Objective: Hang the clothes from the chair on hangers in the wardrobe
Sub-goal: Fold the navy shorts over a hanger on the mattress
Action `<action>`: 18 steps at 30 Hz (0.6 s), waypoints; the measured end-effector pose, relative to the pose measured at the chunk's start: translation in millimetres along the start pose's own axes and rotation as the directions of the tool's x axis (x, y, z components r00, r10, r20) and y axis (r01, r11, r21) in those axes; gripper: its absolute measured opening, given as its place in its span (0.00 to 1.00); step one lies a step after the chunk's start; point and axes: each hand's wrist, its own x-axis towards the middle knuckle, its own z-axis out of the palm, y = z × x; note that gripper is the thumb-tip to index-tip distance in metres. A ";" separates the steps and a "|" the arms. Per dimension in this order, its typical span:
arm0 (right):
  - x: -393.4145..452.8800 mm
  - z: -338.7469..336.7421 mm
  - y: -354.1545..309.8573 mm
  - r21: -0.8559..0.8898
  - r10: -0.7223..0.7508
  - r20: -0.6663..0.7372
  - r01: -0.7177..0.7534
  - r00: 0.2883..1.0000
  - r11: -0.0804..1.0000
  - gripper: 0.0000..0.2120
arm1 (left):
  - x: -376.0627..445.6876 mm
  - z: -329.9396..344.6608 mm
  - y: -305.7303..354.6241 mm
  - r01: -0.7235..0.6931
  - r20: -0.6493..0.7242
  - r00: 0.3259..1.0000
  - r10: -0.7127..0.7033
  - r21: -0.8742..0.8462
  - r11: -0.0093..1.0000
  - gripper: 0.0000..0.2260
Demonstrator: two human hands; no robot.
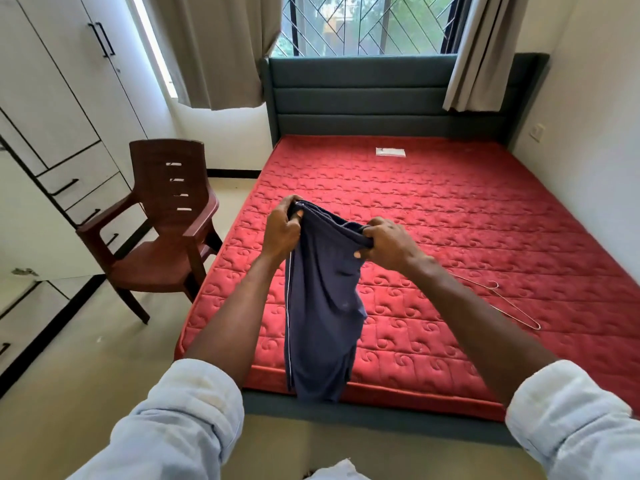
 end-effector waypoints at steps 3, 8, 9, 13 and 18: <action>7.3 -15.6 -3.7 0.183 0.063 -0.199 -0.026 0.978 0.983 0.14 | 8.6 -3.7 1.3 0.059 0.005 0.998 -0.059 0.030 0.998 0.15; 19.5 -28.6 -12.8 0.565 0.313 -0.253 -0.123 0.915 0.816 0.22 | 25.2 -5.4 21.1 0.005 -0.033 0.999 -0.003 0.045 0.999 0.12; 24.6 -35.1 -14.0 0.626 0.349 -0.297 -0.095 0.889 0.774 0.22 | 26.5 -5.4 28.8 -0.043 -0.061 0.997 0.046 0.044 0.998 0.12; 42.8 -60.9 -18.2 0.736 0.486 -0.446 -0.001 0.751 0.677 0.17 | 47.0 -1.1 52.1 -0.195 -0.101 0.973 0.208 0.127 0.973 0.13; 55.9 -86.4 -9.7 0.523 0.397 -0.500 -0.097 0.769 0.847 0.15 | 66.8 -4.5 62.4 -0.313 -0.028 0.946 0.323 0.174 0.934 0.14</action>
